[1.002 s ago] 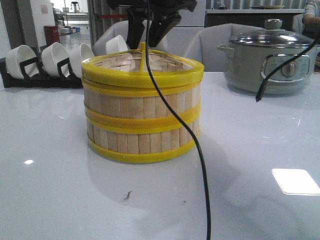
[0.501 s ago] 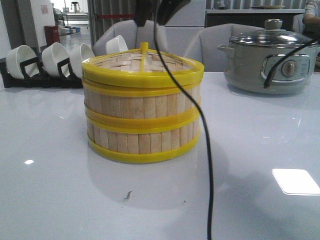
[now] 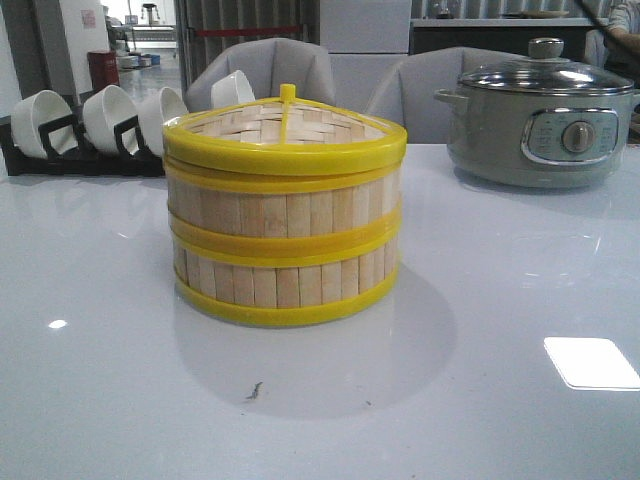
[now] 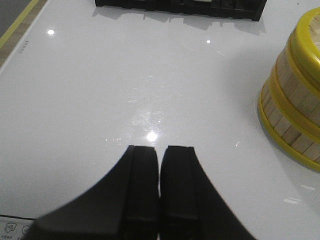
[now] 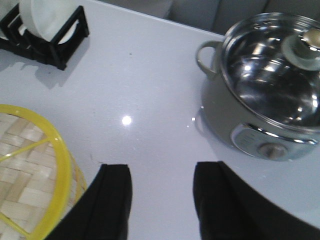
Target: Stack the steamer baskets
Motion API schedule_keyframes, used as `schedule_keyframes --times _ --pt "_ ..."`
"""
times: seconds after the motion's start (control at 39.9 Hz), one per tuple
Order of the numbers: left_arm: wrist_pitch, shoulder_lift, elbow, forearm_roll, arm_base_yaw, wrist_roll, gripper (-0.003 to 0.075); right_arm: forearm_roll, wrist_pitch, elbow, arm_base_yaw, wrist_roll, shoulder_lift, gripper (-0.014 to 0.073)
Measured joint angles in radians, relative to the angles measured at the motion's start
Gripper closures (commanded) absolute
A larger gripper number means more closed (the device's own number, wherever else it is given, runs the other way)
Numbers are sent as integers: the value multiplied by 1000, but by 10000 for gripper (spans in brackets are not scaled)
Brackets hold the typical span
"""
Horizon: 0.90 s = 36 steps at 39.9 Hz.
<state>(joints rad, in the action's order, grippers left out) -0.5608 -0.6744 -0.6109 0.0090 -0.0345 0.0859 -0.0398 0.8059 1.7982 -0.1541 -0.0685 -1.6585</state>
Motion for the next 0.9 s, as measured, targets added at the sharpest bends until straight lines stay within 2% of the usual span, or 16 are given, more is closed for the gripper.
schedule_keyframes --times 0.25,0.43,0.63,0.83,0.9 --pt "0 0 0 0 0 0 635 0 -246 -490 152 0 337 190" --pt "0 0 0 0 0 0 635 0 -403 -803 223 0 570 190" --pt "0 0 0 0 0 0 635 0 -550 -1086 243 0 805 193" --pt "0 0 0 0 0 0 635 0 -643 -1290 243 0 994 270" --pt "0 0 0 0 0 0 635 0 -664 -1352 243 0 1055 274"
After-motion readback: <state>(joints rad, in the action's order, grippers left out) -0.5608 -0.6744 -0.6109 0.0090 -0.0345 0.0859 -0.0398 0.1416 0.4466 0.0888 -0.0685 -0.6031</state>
